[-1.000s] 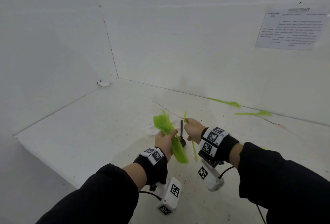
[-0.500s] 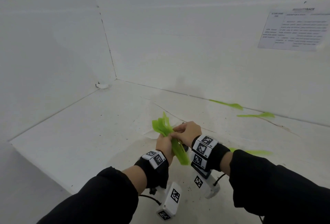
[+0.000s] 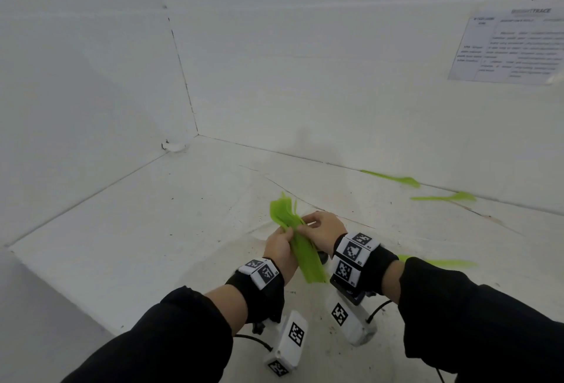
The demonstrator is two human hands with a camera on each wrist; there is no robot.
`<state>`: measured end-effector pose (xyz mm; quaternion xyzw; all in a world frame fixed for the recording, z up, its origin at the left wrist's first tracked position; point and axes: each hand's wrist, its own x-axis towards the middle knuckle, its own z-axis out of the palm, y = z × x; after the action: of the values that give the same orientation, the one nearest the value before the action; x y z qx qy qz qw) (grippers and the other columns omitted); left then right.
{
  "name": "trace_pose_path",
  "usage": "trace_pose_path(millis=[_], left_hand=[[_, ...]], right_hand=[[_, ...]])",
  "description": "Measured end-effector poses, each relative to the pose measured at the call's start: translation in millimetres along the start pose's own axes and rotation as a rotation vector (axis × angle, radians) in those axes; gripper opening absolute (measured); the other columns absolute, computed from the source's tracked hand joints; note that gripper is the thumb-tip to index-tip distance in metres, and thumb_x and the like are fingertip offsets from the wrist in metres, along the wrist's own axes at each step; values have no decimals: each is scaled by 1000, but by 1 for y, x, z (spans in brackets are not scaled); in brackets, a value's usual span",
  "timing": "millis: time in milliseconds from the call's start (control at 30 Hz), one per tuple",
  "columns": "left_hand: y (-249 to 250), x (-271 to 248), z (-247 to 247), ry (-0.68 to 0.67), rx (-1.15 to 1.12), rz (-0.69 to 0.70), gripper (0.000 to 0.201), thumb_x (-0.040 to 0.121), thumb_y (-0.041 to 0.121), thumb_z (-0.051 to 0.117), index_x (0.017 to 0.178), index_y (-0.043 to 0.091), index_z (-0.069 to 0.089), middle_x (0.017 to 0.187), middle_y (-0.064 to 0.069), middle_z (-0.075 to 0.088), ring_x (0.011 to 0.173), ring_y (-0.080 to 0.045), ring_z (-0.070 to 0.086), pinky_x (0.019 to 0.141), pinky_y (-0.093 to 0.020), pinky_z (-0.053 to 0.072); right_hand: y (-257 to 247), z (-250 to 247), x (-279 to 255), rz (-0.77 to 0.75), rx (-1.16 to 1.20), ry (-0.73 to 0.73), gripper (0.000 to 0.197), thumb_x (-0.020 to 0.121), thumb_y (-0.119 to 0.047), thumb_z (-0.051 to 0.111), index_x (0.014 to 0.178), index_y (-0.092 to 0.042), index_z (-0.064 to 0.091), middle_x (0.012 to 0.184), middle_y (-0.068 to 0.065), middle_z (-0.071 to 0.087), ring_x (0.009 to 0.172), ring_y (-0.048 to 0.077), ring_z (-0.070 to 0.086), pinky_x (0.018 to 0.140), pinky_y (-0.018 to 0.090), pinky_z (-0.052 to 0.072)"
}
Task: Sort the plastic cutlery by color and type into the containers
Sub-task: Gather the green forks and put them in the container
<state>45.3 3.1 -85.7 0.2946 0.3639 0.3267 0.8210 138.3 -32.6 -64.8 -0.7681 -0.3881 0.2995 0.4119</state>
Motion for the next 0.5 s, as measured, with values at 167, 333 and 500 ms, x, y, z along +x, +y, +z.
trace_pose_path(millis=[167,333,500], left_hand=[[5,4,-5,-31,20,17,37,103,10,20,127,0,46,102,-18,61,89,-30,59,77,-44,48],[5,11,-12,-34,36,-5,37,103,11,21,127,-2,46,110,-21,59,92,-30,59,80,-43,48],[4,14,-13,-26,82,14,35,103,9,25,127,-3,48,110,-22,61,90,-30,60,75,-42,50]], right_hand=[[2,5,5,-26,40,-3,22,81,-20,67,103,-16,67,89,7,69,81,19,65,74,26,52],[6,7,8,-38,45,-31,24,80,-17,69,103,-13,67,90,10,70,73,15,62,60,17,47],[8,11,12,-27,48,-74,30,81,-20,68,110,-14,65,92,8,70,71,13,63,66,22,51]])
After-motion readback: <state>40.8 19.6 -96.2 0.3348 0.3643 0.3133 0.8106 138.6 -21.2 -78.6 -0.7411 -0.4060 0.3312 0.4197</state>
